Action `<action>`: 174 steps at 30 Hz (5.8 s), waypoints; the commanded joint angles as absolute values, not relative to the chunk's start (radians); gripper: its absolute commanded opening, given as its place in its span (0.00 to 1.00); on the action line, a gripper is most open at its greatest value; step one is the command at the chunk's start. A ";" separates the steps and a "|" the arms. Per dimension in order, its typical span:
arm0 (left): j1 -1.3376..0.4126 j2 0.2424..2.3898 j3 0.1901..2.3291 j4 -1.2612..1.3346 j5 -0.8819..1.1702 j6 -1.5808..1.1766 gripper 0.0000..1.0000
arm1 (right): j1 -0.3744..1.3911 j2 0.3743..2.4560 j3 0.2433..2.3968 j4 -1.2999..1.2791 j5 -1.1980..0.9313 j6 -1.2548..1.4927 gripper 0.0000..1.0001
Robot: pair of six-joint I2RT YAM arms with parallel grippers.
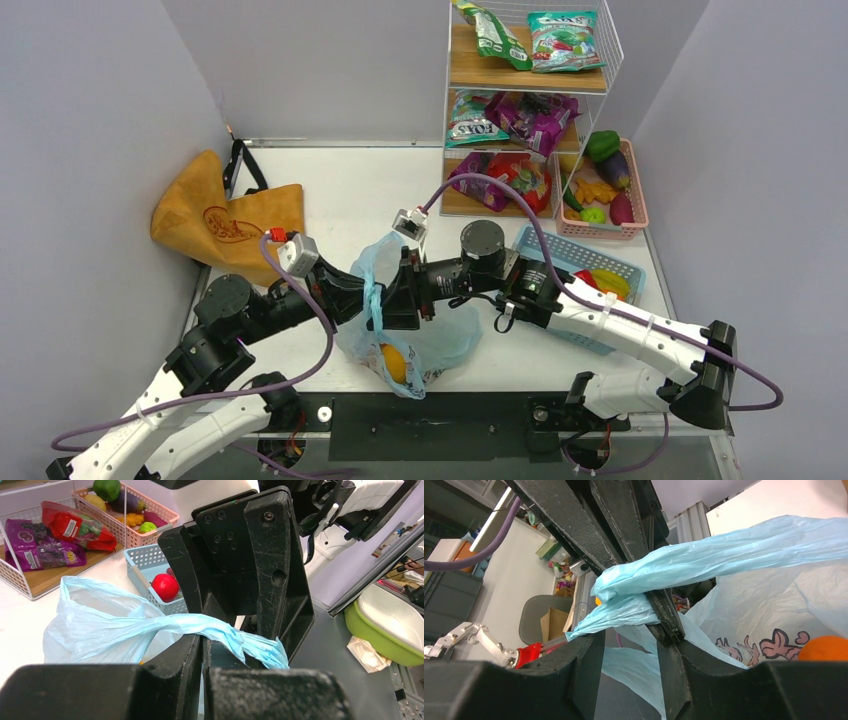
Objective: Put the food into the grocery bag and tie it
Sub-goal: Tie the grocery bag at the center of the board.
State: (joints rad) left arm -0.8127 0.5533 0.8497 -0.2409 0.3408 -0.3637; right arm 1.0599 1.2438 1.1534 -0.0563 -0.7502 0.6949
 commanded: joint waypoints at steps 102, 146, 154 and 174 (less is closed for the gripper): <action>-0.625 0.763 0.849 -0.611 -0.503 -0.476 0.00 | 0.946 1.237 0.998 -0.879 0.621 0.669 0.00; -0.156 0.865 0.815 -0.572 -0.126 -0.477 0.00 | 0.688 1.392 0.988 -0.707 0.542 0.583 0.00; -0.156 0.865 1.123 -0.609 0.007 -0.463 0.00 | 0.775 1.273 1.258 -0.801 0.608 0.516 0.00; -0.155 0.813 0.958 -0.483 0.099 -0.561 0.00 | 0.744 1.219 1.193 -0.877 0.574 0.523 0.00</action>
